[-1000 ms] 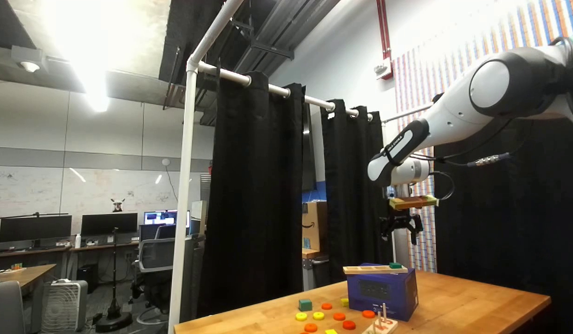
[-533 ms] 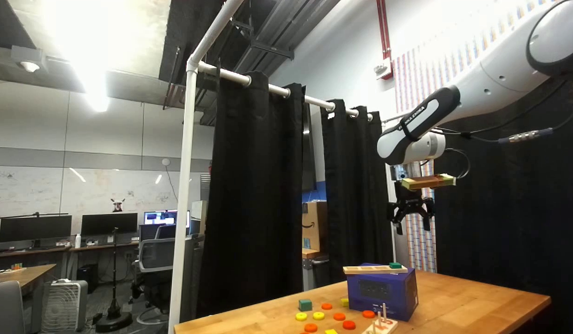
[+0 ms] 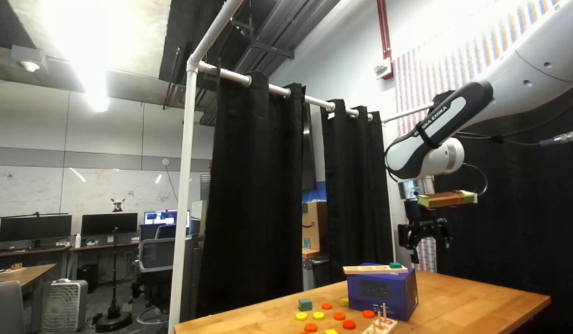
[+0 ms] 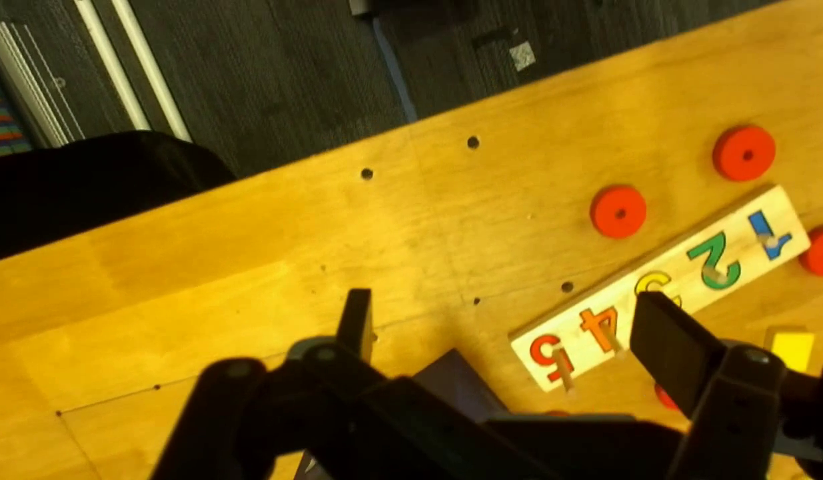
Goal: Pick up the green block at the front of the table and place it on the wooden board on top of the blue box
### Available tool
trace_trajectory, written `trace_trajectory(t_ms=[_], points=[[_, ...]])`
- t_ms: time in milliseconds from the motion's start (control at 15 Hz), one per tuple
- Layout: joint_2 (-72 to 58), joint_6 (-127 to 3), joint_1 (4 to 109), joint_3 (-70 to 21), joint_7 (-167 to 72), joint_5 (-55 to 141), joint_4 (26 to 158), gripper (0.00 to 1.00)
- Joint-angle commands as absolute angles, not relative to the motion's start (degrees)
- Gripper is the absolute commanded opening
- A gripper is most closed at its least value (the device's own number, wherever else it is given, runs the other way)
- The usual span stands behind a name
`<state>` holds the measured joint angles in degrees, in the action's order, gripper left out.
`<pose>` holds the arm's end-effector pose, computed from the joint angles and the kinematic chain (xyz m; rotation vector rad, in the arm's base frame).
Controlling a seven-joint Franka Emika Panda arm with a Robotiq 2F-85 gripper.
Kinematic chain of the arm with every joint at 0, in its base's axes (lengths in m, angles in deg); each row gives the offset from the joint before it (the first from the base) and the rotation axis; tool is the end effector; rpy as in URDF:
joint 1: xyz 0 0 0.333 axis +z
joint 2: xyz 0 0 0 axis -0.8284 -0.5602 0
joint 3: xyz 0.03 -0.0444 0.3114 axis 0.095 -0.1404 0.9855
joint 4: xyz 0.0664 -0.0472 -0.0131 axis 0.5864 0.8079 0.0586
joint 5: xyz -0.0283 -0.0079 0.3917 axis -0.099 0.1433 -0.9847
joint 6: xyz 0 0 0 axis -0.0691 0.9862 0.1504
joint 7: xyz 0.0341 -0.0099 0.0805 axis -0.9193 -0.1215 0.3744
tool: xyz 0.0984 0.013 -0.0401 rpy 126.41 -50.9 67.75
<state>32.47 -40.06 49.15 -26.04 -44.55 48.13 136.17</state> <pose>0.4132 -0.1036 0.4682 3.0395 -0.2916 -0.0355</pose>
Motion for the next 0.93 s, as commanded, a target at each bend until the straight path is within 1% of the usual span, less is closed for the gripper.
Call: trace_trajectory(t_ms=[0, 667, 733, 867], points=[[38.44, -41.06, 49.93, -26.08, -39.66, 48.61, 143.03, 1.0], [53.3, -39.43, 49.84, -27.15, -29.85, 51.43, 151.92, 1.0], [49.11, -39.68, 50.04, -26.93, -31.51, 50.5, 149.75, 1.0], [50.0, -39.67, 50.03, -27.02, -31.44, 50.52, 150.34, 1.0]])
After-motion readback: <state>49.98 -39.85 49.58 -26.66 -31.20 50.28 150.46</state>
